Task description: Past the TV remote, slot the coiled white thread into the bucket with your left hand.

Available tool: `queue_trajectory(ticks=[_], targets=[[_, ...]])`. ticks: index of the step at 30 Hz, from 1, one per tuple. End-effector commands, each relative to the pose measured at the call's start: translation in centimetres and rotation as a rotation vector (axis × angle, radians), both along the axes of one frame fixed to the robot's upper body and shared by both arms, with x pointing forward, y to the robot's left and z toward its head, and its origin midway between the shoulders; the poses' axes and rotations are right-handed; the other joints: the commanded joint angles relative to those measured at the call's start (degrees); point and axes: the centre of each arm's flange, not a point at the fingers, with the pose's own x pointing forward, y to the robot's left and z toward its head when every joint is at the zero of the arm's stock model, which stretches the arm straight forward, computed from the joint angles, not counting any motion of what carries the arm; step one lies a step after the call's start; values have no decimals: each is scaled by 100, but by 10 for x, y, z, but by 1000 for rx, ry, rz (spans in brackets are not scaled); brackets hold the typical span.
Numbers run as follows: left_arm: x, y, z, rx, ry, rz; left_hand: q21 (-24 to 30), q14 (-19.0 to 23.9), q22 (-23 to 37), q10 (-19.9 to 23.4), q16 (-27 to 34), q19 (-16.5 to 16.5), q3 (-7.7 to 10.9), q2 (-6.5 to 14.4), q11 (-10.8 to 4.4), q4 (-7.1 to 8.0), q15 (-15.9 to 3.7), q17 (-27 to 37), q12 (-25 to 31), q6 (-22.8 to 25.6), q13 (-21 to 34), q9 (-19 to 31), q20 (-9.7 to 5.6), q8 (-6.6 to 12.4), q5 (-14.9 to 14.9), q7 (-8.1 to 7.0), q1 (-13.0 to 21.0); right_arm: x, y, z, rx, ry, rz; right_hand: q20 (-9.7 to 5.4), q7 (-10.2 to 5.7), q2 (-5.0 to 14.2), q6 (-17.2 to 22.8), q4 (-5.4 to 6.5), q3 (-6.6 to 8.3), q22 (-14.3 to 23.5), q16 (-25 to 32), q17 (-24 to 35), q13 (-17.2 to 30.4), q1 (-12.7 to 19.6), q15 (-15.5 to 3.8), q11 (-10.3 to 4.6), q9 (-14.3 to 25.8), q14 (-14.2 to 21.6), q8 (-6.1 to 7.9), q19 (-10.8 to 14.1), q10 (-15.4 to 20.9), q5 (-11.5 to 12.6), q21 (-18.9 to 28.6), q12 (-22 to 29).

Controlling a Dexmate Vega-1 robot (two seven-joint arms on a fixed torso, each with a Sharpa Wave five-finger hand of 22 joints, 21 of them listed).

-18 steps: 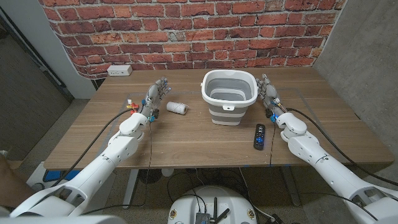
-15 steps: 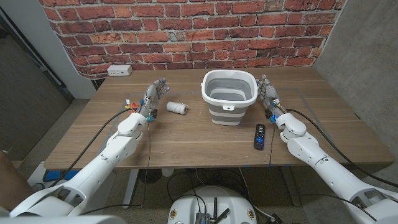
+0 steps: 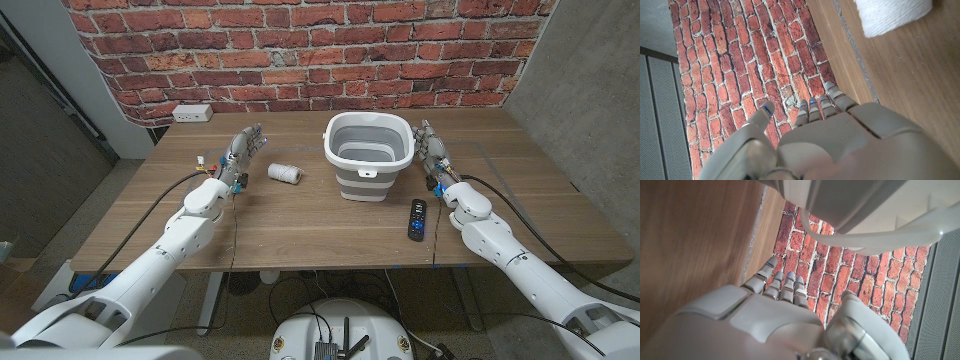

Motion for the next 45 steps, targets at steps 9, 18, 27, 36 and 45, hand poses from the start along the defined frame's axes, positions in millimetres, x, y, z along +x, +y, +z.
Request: queue_trajectory(ticks=[9, 18, 27, 36, 45], targets=[[-4, -5, 23, 125, -34, 30, 6, 62, 23, 43, 17, 28, 70, 324, -24, -105, -25, 1, 30, 75, 18, 7, -52, 20, 10, -23, 95, 1, -10, 0, -14, -2, -21, -160, -25, 92, 69, -23, 57, 29, 45, -33, -36, -27, -169, -13, 19, 10, 45, 94, 82, 61, -38, 41], [-13, -8, 41, 247, -80, 74, 3, 80, 22, 63, 16, 22, 98, 309, -44, -192, -24, -3, 31, 109, 17, 7, -59, 22, 0, -37, 138, 2, -15, 1, -19, -2, -32, -164, -25, 90, 75, -33, 68, 29, 47, -63, -65, -38, -171, -14, 18, 12, 47, 102, 88, 68, -63, 44], [-24, -8, 58, 378, -128, 135, 3, 118, 22, 105, 20, 25, 130, 305, -59, -293, -56, -5, 38, 130, 17, 8, -84, 18, -11, -74, 189, 4, -17, 1, -14, -4, -37, -164, -30, 86, 78, -45, 80, 29, 50, -96, -96, -46, -171, -8, 18, 18, 48, 110, 94, 74, -90, 48], [-32, -9, 70, 525, -183, 181, 7, 157, 22, 148, 23, 39, 161, 308, -113, -398, -107, -6, 44, 171, 18, 11, -111, 22, -22, -119, 243, 4, -18, -1, -1, -3, -46, -158, -22, 83, 78, -58, 96, 29, 53, -139, -137, -59, -162, -9, 17, 22, 47, 125, 100, 81, -125, 51], [-40, -2, 77, 658, -205, 171, 26, 293, 14, 297, 35, 146, 162, 185, -295, -718, -274, -8, 67, 356, 17, 14, -213, 51, -63, -302, 375, 3, -19, -2, 6, -7, -57, -148, -24, 75, 82, -70, 108, 30, 56, -173, -168, -67, -149, -9, 16, 27, 48, 138, 99, 85, -150, 51]])
